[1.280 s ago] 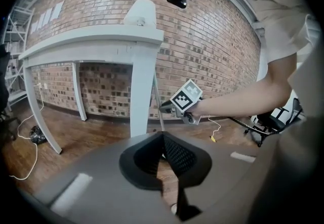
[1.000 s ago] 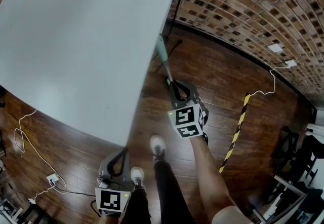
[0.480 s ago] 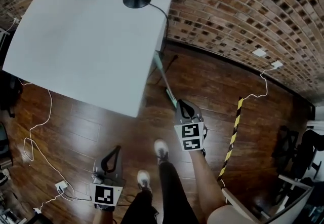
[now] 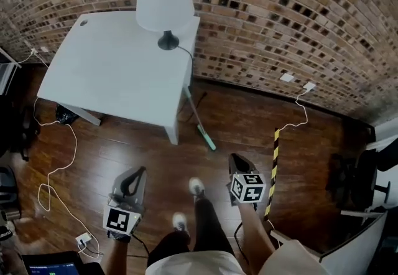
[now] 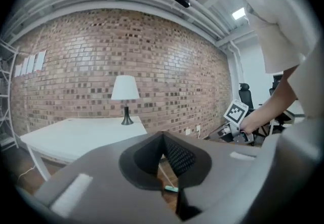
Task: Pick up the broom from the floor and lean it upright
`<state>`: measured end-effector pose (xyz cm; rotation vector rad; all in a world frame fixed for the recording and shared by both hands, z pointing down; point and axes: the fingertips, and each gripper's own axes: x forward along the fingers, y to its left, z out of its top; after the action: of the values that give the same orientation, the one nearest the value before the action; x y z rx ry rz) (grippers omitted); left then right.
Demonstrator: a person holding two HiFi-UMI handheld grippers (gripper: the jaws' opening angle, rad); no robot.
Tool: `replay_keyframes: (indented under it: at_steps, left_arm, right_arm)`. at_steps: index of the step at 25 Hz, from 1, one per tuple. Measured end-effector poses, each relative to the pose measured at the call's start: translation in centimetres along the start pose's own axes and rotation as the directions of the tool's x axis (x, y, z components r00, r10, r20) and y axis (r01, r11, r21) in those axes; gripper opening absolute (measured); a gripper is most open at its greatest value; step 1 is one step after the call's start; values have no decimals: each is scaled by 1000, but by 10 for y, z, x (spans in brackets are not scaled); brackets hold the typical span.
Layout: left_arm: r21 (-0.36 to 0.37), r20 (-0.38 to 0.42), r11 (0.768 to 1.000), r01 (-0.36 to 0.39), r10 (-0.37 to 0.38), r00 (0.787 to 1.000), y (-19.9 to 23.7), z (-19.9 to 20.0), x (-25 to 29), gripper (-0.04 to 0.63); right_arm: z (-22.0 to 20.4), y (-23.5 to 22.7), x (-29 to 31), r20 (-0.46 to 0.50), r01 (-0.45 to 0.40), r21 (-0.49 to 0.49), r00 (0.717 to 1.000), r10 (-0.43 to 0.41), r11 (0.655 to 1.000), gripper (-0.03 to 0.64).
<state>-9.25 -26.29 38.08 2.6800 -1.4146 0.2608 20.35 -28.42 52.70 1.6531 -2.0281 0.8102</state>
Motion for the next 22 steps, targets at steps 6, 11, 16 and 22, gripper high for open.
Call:
replay_keyframes:
  at_steps: [6, 11, 16, 22]
  left_arm:
    - [78, 70, 993, 90, -96, 993, -20, 61, -73, 0]
    - [63, 122, 998, 19, -27, 992, -18, 90, -118, 0]
    - [28, 155, 999, -38, 33, 987, -15, 110, -140, 0]
    - [6, 196, 996, -89, 86, 977, -17, 138, -145, 0]
  right_arm:
    - [17, 39, -137, 195, -50, 129, 981, 24, 990, 12]
    - [58, 62, -204, 333, -77, 77, 942, 47, 994, 12]
    - [95, 67, -254, 458, -83, 35, 887, 58, 996, 12]
    - [118, 67, -293, 524, -25, -57, 850, 52, 998, 12]
